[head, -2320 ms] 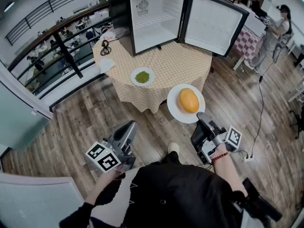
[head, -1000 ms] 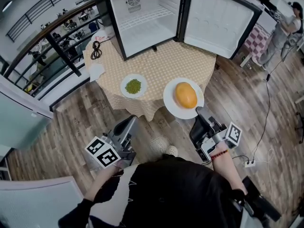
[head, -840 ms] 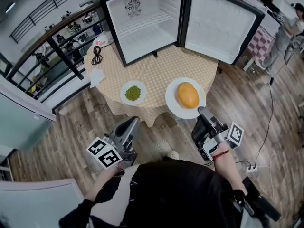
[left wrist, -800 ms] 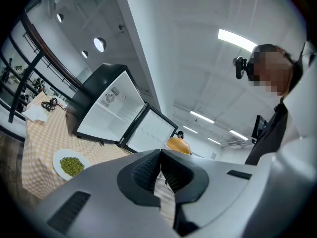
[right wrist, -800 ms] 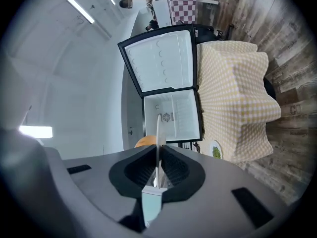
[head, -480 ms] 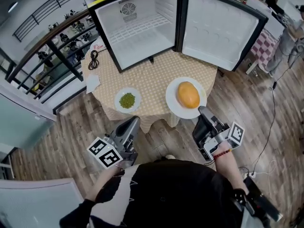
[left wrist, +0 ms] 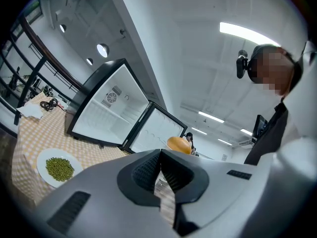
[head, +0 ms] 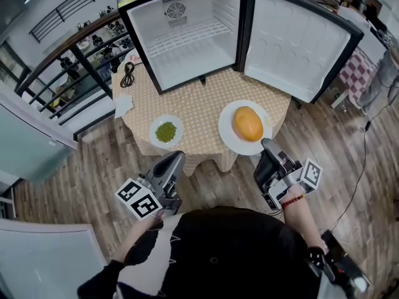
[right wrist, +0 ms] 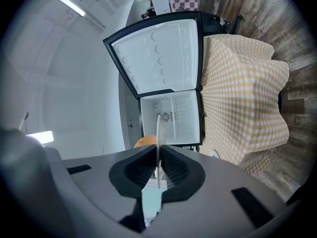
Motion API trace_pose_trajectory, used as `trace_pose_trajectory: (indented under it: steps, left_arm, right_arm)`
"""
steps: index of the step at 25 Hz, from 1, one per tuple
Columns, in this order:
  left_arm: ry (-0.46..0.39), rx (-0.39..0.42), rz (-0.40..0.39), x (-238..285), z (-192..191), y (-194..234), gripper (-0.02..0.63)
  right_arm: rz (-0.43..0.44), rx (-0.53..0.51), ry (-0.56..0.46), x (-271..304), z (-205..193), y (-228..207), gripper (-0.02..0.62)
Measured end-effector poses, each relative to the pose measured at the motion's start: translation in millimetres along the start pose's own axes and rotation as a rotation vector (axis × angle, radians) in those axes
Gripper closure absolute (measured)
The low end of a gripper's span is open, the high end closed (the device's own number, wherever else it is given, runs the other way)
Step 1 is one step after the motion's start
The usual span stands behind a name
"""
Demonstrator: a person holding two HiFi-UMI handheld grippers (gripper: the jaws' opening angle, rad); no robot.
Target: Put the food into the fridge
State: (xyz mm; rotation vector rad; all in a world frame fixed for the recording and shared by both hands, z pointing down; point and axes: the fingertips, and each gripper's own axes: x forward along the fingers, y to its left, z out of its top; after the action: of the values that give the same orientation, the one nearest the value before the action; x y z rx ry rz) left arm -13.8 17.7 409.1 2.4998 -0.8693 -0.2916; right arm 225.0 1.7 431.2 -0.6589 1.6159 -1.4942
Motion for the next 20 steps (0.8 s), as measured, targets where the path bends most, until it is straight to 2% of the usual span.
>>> trace_pose_trajectory:
  steps: [9,20]
  left_arm:
    - [-0.007,-0.003,0.043,1.7,-6.0,0.3,0.592]
    - [-0.028,-0.015,0.011,32.9,-6.6,-18.2,0.592]
  right_arm:
    - [-0.008,0.015,0.023,2.9,9.3,-4.2,0.557]
    - [-0.027,-0.028,0.029,-0.1,31.3,13.5,0.558]
